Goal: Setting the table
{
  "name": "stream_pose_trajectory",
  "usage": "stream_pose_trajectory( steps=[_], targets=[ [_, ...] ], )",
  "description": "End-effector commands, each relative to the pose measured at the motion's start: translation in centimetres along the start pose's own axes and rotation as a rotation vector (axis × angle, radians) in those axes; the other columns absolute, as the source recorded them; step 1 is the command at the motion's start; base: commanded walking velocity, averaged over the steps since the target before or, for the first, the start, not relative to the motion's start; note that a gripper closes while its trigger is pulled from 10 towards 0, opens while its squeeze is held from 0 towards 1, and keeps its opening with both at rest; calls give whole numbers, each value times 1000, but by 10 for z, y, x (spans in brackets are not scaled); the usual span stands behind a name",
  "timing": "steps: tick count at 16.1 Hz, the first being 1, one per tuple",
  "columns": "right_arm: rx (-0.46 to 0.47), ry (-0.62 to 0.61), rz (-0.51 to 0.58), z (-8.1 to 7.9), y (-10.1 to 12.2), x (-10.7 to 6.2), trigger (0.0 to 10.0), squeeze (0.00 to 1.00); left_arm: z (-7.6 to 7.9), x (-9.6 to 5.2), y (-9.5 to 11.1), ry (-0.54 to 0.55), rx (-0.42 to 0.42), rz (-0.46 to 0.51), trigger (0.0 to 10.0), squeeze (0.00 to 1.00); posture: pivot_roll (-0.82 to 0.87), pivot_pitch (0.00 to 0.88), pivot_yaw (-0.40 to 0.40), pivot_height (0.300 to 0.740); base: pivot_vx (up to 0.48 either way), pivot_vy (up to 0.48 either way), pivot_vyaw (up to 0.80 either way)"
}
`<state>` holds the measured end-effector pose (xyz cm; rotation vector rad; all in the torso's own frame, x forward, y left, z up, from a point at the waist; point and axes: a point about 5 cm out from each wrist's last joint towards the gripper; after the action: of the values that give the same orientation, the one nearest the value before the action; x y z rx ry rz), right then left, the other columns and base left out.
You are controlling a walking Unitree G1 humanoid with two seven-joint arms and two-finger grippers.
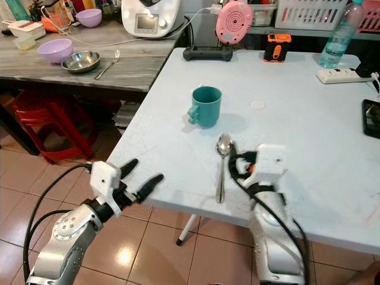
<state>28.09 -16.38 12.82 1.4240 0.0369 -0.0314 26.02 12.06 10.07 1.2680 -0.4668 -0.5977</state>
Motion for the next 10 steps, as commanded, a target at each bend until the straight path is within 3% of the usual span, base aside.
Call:
stream_pose_trajectory(
  steps=[1,3,9,10],
  targets=[
    [-6,32,-22,-7,-2,2,10000,0,3,-2,1,-35,8,-8,10000,0,-97,94,65,740,0,0,0],
    [-13,117,-71,-22,-9,5,10000,0,5,-2,4,-84,14,-8,10000,0,-91,93,58,740,0,0,0],
    [-32,164,-143,-29,-16,12,10000,0,4,-3,5,-107,29,-17,10000,0,-86,90,52,740,0,0,0],
    [-23,179,-160,-30,-18,12,7922,0,5,-4,5,-108,27,-17,10000,0,-85,89,50,740,0,0,0]
  ],
)
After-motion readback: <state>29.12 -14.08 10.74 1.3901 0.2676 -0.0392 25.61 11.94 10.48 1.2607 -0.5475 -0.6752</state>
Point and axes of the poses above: a point about 5 cm out from each wrist's last joint towards the gripper, its own x axis pointing out of the wrist towards the gripper, its own y axis along the axis of the wrist's last joint, z = x × y, and after that the axes turned 11 degrees about -x, right-handed
